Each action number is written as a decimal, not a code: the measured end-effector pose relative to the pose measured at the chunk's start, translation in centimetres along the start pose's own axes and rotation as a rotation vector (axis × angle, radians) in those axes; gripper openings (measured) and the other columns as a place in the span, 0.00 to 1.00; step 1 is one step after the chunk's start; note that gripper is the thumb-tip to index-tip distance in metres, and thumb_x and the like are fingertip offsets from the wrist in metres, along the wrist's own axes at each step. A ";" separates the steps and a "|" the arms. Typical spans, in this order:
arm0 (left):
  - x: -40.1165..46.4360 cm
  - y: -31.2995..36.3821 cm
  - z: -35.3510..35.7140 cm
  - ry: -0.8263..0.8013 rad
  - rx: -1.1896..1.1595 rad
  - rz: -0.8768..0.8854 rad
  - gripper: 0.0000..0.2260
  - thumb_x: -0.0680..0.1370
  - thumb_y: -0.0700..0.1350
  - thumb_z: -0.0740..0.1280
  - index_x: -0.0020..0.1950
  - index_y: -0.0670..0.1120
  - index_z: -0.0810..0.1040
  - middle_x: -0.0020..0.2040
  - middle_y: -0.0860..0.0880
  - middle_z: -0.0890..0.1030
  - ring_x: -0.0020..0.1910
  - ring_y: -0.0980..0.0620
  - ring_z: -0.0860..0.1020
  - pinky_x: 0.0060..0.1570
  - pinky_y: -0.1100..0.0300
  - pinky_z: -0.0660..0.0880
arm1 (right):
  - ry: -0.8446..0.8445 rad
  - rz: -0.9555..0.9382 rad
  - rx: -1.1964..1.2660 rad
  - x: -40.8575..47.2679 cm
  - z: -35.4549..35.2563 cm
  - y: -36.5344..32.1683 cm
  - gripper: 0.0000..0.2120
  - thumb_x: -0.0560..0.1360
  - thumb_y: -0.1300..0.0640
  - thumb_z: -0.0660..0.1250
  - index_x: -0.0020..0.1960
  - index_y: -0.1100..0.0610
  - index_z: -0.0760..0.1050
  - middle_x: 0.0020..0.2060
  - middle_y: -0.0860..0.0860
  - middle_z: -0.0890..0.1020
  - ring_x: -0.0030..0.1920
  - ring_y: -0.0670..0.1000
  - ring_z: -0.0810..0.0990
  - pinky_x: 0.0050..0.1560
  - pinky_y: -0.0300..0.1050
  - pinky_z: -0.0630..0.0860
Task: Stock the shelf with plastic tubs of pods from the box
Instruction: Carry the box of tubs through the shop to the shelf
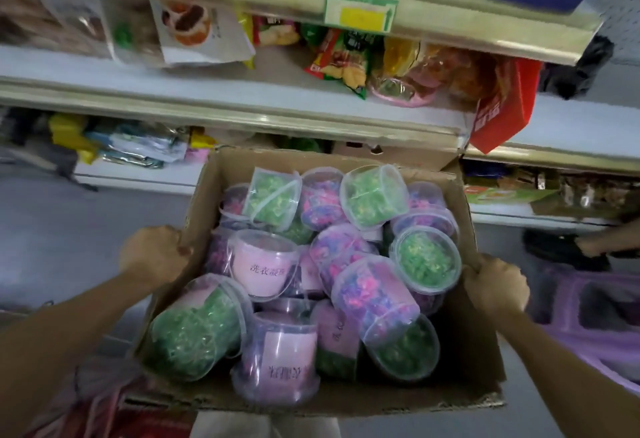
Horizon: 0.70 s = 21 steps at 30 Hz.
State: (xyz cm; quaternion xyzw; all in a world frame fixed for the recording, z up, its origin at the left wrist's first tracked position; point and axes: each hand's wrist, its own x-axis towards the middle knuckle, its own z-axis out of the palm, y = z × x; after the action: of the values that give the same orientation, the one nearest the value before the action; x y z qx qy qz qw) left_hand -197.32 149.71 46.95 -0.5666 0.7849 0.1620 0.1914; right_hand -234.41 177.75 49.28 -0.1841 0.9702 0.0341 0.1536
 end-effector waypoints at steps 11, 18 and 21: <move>6.1 -2.7 12.0 -0.039 -0.043 -0.166 0.12 0.75 0.48 0.66 0.49 0.41 0.82 0.45 0.38 0.82 0.46 0.39 0.79 0.42 0.55 0.75 | 0.009 -0.084 -0.066 5.1 13.8 -3.8 0.13 0.75 0.53 0.65 0.54 0.59 0.79 0.46 0.66 0.81 0.48 0.68 0.79 0.49 0.56 0.75; 14.0 -3.4 21.4 0.013 -0.041 -0.175 0.10 0.75 0.48 0.66 0.45 0.42 0.82 0.43 0.38 0.81 0.43 0.38 0.79 0.41 0.55 0.75 | 0.045 -0.096 -0.050 9.4 25.9 -5.8 0.12 0.75 0.54 0.66 0.47 0.64 0.78 0.38 0.66 0.80 0.42 0.68 0.79 0.44 0.56 0.75; 17.3 -3.3 24.8 0.041 -0.030 -0.151 0.11 0.75 0.48 0.66 0.45 0.41 0.82 0.43 0.37 0.81 0.43 0.37 0.79 0.39 0.55 0.73 | 0.078 -0.099 -0.025 11.7 30.1 -6.4 0.12 0.74 0.54 0.67 0.45 0.65 0.77 0.37 0.66 0.79 0.41 0.68 0.79 0.42 0.56 0.75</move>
State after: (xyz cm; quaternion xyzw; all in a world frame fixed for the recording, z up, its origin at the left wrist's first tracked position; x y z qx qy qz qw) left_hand -196.22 146.06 16.73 -0.6301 0.7413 0.1471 0.1785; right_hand -233.79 171.42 16.97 -0.2348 0.9647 0.0313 0.1147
